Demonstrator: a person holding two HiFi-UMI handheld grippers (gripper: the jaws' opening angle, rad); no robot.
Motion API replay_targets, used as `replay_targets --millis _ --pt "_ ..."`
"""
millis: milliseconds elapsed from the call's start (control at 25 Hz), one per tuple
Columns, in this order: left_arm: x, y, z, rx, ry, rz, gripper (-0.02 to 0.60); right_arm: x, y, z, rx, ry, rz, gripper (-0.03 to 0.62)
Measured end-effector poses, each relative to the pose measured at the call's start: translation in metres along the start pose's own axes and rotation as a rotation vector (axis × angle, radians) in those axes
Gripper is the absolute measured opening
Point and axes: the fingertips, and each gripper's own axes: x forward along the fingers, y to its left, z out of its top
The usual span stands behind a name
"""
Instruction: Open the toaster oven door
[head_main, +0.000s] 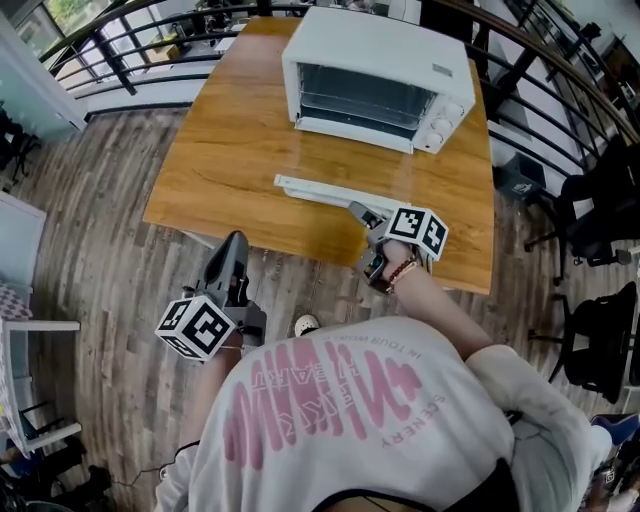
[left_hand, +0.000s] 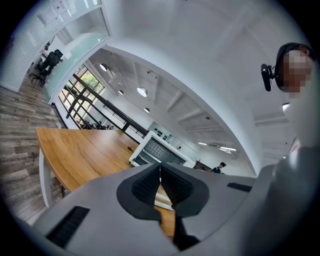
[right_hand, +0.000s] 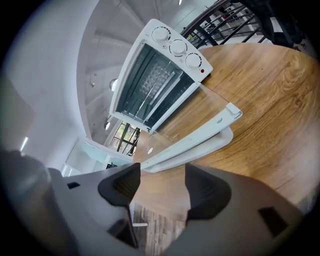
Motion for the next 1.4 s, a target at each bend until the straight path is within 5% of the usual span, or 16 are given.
replay_targets --millis 240,560,680,1160,1400 --pt "-0.004 -0.024 -0.019 0.006 0.010 -0.006 0.021 -0.023 0.022 -0.005 -0.064 0.011 0.096 0.195" --pt "-0.008 -0.058 -0.043 0.024 0.040 -0.044 0.021 -0.061 0.062 -0.008 -0.054 -0.023 0.309 -0.004" --pt "-0.007 -0.068 -0.052 0.028 0.049 -0.055 0.021 -0.076 0.077 -0.008 -0.127 -0.046 0.355 -0.006" --pt "-0.019 -0.104 -0.094 0.028 0.079 -0.067 0.021 -0.122 0.082 -0.019 -0.781 -0.136 0.182 -0.008" --pt "-0.035 -0.124 -0.113 0.027 0.089 -0.067 0.021 -0.139 0.072 -0.036 -0.862 -0.099 0.179 -0.003"
